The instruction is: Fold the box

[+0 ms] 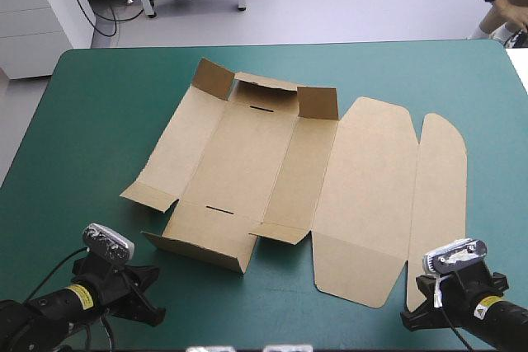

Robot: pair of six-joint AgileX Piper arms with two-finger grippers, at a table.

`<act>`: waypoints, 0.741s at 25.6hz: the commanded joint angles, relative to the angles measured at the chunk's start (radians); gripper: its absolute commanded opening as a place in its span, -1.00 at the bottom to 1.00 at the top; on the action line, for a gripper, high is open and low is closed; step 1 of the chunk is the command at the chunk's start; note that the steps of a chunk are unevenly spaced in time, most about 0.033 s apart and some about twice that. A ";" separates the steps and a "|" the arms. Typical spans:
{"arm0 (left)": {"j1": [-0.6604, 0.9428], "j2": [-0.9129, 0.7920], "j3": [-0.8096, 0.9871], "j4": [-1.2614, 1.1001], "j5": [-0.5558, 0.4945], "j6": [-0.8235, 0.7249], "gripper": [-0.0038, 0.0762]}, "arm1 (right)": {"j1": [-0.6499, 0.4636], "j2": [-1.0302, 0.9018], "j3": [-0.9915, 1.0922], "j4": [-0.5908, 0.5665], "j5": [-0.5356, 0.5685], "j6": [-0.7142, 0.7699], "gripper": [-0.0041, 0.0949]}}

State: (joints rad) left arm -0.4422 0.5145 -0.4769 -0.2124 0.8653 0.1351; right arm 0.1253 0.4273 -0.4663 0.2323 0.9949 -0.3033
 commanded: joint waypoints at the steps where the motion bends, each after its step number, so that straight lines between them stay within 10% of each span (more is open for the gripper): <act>1: -0.003 0.004 -0.032 -0.024 -0.049 0.000 -0.92 | 0.000 0.007 -0.026 0.007 -0.048 -0.002 -0.95; 9: -0.003 0.004 -0.032 -0.024 -0.049 0.000 -0.92 | 0.000 0.007 -0.026 0.007 -0.048 -0.002 -0.81; 19: -0.003 0.004 -0.032 -0.024 -0.053 0.000 -0.92 | 0.000 0.009 -0.145 -0.013 0.058 0.005 0.60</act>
State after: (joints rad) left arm -0.4422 0.5145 -0.4769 -0.2124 0.8645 0.1351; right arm 0.1253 0.4273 -0.5409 0.2219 1.0567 -0.2998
